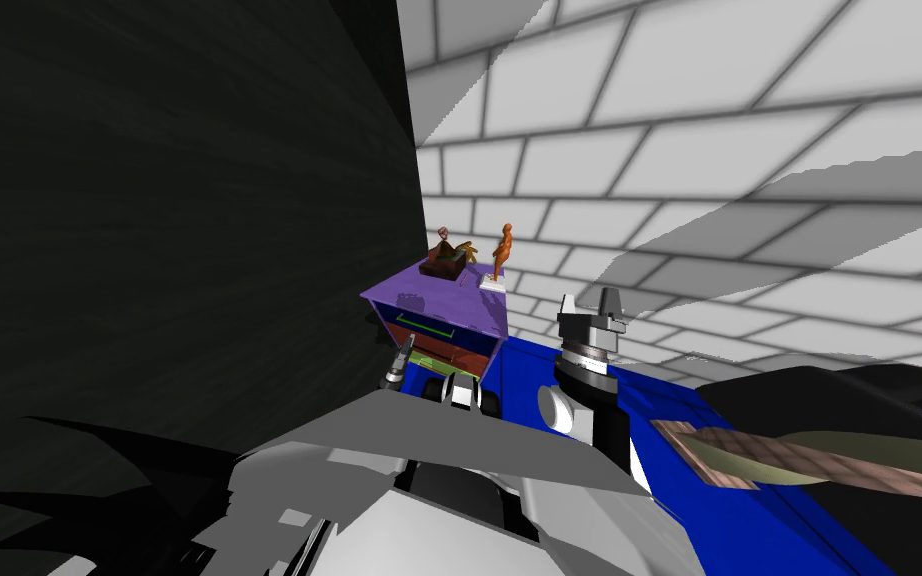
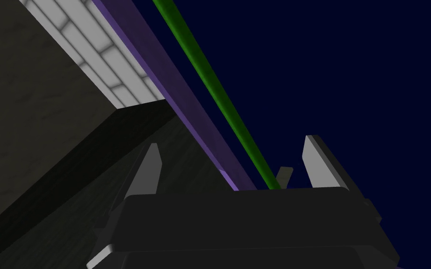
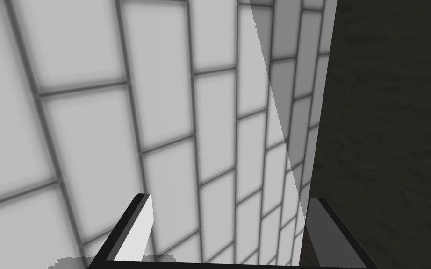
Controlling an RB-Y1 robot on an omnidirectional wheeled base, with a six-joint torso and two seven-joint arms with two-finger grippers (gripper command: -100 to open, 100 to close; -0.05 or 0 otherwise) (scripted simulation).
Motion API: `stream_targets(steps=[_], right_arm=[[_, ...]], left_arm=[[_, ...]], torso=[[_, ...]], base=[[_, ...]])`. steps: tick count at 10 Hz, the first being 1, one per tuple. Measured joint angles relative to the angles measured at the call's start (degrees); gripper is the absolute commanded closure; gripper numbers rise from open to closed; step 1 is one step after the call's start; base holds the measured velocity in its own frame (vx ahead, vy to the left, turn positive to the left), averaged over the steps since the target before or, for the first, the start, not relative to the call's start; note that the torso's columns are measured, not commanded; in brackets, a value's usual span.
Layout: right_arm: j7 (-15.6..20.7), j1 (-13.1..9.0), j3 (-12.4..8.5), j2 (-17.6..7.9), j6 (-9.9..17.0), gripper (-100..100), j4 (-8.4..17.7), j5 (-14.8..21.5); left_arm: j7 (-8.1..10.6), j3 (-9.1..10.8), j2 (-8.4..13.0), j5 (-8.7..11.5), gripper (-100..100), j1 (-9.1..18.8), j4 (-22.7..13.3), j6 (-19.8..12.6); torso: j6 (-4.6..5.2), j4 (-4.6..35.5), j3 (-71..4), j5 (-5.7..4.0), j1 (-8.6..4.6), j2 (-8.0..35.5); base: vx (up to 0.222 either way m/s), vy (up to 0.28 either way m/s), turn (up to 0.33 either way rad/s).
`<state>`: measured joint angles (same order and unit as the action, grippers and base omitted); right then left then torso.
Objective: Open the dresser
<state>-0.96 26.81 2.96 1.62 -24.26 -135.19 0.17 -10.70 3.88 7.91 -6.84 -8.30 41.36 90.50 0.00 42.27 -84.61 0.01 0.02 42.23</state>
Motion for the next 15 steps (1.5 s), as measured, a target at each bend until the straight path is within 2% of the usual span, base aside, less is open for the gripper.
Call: stream_targets(steps=[6, 13, 14, 15], right_arm=[[0.0, 0.0, 0.0, 0.0, 0.0, 0, 0.0, 0.0], [0.0, 0.0, 0.0, 0.0, 0.0, 0, 0.0, 0.0], [0.0, 0.0, 0.0, 0.0, 0.0, 0, 0.0, 0.0], [0.0, 0.0, 0.0, 0.0, 0.0, 0, 0.0, 0.0]], left_arm=[[0.00, 0.00, 0.0, 0.0, -100, 0.0, 0.0, 0.0], [1.52, 0.71, 1.7, 0.9, -100, 4.3, 1.3, -5.3], [1.55, 0.71, 1.7, 0.9, -100, 4.3, 1.3, -5.4], [2.01, 1.79, 2.8, 1.6, -100, 4.9, 0.2, -5.3]], torso=[[0.00, 0.0, 0.0, 0.01, 0.03, 0.0], [-0.01, 0.0, 0.0, 0.01, 0.04, 0.0], [-0.01, 0.0, 0.0, 0.02, 0.08, 0.0], [0.04, 0.0, 0.1, -0.01, -0.04, 0.1]], base=[[-0.002, -0.002, 0.001], [-0.027, -0.043, 0.008], [-0.047, -0.039, -0.291], [-0.091, -0.076, -0.296]])
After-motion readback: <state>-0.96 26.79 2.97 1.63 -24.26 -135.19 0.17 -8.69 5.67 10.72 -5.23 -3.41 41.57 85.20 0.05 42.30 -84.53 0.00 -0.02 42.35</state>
